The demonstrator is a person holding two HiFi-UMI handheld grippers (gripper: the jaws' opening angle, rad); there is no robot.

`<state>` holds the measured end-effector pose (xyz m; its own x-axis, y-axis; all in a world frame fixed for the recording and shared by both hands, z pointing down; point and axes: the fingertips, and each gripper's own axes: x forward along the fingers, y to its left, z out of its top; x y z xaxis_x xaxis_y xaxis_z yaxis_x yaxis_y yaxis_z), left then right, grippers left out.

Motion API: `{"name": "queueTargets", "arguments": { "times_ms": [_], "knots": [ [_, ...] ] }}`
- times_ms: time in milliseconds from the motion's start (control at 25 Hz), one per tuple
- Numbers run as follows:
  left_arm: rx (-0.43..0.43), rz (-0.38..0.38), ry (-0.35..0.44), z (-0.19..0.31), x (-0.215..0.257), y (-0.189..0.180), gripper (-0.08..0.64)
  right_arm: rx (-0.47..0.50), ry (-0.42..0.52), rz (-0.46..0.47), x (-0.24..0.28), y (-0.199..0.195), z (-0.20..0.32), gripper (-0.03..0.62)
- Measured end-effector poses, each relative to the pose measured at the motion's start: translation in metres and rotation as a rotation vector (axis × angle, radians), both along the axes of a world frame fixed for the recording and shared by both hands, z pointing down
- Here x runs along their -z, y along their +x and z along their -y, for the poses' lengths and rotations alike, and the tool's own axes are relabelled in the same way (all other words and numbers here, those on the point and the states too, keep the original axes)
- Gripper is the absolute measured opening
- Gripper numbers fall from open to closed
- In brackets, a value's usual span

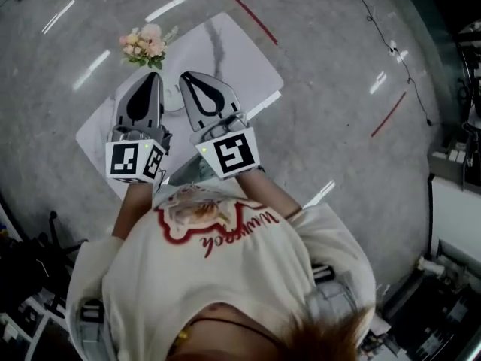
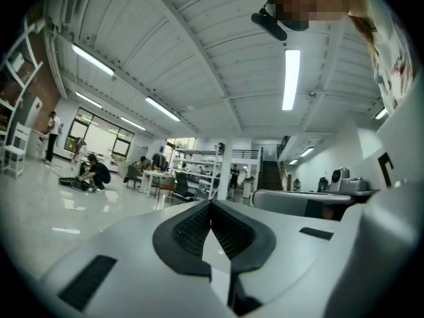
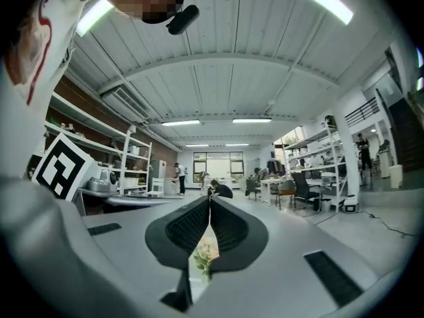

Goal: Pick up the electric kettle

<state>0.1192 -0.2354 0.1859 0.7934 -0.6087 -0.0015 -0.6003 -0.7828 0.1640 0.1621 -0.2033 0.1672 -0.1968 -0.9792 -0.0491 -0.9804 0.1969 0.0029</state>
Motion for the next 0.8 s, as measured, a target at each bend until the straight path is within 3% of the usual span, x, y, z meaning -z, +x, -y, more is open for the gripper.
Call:
{"name": "queueTargets", "arguments": {
  "times_ms": [160,280,560,800],
  "knots": [
    [0.154,0.012,0.004,0.024,0.002,-0.025,-0.002,0.123,-0.009,0.015,-0.004,-0.006,0.033,0.015],
    [0.219,0.015,-0.005,0.032,-0.004,-0.045,-0.002,0.211,-0.005,-0.014,-0.013,-0.030,0.048,0.015],
    [0.254,0.021,-0.028,0.030,-0.025,-0.064,-0.002,0.263,-0.001,-0.019,-0.026,-0.070,0.060,0.015],
    [0.226,0.030,-0.059,0.016,-0.047,-0.064,-0.002,0.239,-0.003,-0.026,-0.040,-0.070,0.043,0.015]
  ]
}}
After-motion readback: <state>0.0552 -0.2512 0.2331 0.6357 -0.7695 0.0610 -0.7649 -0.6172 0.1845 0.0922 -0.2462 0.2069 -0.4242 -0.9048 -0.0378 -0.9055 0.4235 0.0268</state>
